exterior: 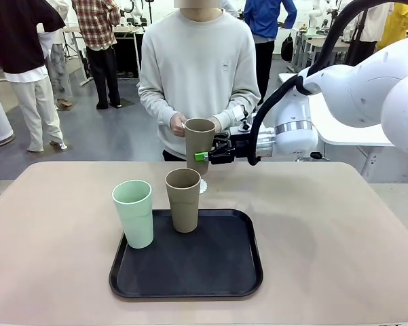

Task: Place coasters on the table and set cups on them.
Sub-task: Pick up one Reusable plastic cup and place it on a coaster set by the human.

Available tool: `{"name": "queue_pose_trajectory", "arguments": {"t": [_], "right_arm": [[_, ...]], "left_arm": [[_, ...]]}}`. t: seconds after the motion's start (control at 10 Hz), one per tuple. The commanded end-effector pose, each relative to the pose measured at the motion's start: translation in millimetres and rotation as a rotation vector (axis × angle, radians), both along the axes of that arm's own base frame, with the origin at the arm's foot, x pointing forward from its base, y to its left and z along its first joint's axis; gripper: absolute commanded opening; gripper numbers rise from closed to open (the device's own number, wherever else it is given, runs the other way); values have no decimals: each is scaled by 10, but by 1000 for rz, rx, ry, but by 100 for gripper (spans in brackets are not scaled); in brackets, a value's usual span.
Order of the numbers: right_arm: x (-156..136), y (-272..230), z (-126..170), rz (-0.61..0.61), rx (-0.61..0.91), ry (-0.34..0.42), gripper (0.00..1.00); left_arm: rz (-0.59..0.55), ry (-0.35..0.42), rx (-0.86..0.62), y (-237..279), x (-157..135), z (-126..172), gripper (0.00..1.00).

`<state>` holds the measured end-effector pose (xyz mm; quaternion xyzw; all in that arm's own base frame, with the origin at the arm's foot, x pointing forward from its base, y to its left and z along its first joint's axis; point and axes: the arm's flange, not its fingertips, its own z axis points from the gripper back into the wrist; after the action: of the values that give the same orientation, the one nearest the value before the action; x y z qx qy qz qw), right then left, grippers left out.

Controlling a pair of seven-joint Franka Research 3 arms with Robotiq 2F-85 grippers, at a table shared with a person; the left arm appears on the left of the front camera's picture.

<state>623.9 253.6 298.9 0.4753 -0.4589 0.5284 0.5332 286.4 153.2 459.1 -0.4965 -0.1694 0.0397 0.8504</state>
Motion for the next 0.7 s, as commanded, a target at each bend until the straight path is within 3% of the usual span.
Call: {"name": "queue_pose_trajectory", "arguments": {"t": [0.0, 0.6], "right_arm": [[-6, -17, -80, 14, -13, 13, 84], [50, 275, -447, 90, -74, -14, 84]], "left_arm": [[-5, -17, -8, 14, -11, -11, 100], [-5, -17, -8, 14, -11, -11, 100]]}}
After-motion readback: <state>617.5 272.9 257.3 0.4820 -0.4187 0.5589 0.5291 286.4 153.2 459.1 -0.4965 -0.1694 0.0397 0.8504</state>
